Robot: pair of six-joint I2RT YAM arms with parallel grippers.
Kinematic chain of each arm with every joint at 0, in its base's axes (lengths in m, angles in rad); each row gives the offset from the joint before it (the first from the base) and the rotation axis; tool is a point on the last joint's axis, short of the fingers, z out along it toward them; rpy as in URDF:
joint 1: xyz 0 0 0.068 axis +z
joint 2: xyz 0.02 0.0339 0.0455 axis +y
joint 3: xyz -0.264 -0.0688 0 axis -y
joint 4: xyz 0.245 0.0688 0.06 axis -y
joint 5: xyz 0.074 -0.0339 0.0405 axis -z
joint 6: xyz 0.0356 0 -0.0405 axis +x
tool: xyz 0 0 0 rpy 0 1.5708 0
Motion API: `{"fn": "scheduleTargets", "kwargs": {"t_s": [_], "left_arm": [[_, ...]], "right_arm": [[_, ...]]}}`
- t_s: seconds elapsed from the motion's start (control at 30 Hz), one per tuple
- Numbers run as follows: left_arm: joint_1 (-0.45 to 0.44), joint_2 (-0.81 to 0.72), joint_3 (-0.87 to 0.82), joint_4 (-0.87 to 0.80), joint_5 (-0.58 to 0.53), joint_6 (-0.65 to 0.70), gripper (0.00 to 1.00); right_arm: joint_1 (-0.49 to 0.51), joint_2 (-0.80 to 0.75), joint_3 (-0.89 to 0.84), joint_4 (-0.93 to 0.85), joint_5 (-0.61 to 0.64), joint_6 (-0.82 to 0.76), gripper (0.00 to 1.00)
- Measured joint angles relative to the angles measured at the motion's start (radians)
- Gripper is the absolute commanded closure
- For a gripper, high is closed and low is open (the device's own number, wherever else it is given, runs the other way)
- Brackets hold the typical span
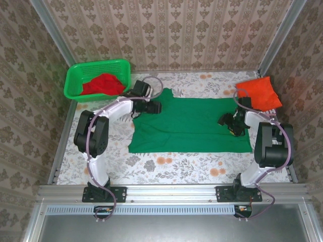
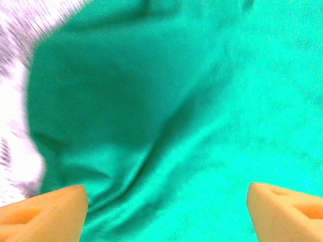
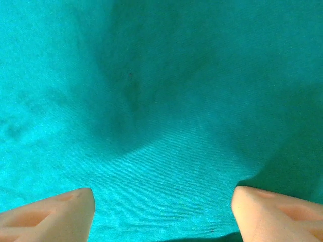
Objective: Fold and stack the t-shirts
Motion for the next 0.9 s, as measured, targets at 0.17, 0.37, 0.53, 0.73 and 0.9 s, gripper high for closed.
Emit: {"fn": "scheduleTargets", "kwargs": {"t_s": [0.17,0.37,0.53,0.73,0.9], "left_arm": [[0.086,0.095,0.188,-0.018,0.011,0.046,0.37],[0.125,0.278,0.360,-0.072,0.069,0.121,0.49],[0.124,0.415,0.515,-0.170,0.152,0.262,0.52],[0.131,0.557,0.778,-0.335,0.214,0.422,0.52],[0.133,0.612,0.869,-0.421,0.219,0.488,0.47]], "right_arm": [[-0.030,0.000,0.002,0.000,-0.002,0.000,0.25],[-0.032,0.003,0.004,0.000,-0.010,0.000,0.25],[-0.035,0.005,0.004,0.002,-0.026,0.000,0.25],[-0.035,0.005,0.004,0.004,-0.032,0.000,0.25],[-0.035,0.005,0.004,0.004,-0.033,0.000,0.25]]}}
